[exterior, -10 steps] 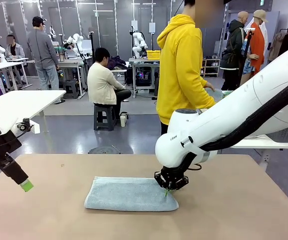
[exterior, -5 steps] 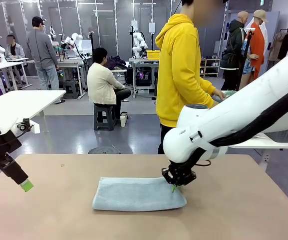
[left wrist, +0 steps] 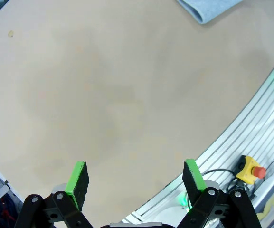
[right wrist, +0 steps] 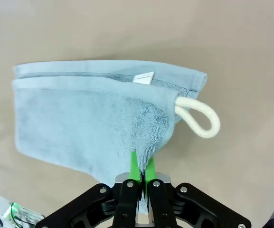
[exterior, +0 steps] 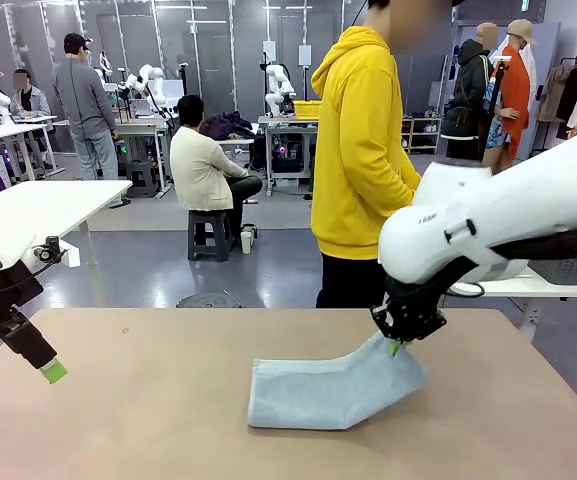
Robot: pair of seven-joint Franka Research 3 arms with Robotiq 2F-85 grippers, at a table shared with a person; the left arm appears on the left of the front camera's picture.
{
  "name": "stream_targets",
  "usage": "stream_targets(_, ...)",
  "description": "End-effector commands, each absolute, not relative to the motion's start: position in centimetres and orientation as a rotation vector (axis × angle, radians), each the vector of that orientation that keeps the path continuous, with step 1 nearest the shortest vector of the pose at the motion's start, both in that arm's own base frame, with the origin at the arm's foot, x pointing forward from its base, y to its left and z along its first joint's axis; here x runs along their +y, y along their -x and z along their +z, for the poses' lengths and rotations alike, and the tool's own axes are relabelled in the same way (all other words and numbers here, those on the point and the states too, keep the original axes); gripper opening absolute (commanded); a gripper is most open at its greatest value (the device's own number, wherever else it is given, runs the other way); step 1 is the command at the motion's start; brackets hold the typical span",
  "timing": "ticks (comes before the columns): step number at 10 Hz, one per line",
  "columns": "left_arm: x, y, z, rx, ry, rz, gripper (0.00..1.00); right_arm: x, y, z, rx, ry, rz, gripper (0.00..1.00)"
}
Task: Fold the towels and place them in the basket.
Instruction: When a person lays out a Towel with hook on the table, fold it in half twice.
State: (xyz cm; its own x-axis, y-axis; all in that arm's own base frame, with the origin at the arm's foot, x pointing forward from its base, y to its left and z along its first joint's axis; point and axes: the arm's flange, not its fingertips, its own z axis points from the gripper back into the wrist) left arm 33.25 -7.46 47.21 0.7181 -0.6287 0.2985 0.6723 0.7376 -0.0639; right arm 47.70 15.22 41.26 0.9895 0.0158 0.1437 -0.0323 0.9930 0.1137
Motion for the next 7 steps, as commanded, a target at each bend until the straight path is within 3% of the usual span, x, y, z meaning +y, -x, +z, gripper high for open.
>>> stream_targets(1,-7.5,-33.4,47.1,-0.273,0.165,-0.722,1.0,16.7,-47.4,43.2,-0.155,-0.132,0.088,0.0)
stream_targets(7,-7.5,-33.4,47.1,-0.273,0.165,-0.722,1.0,27.5,-49.3,46.1,-0.106,-0.085,0.174,0.0)
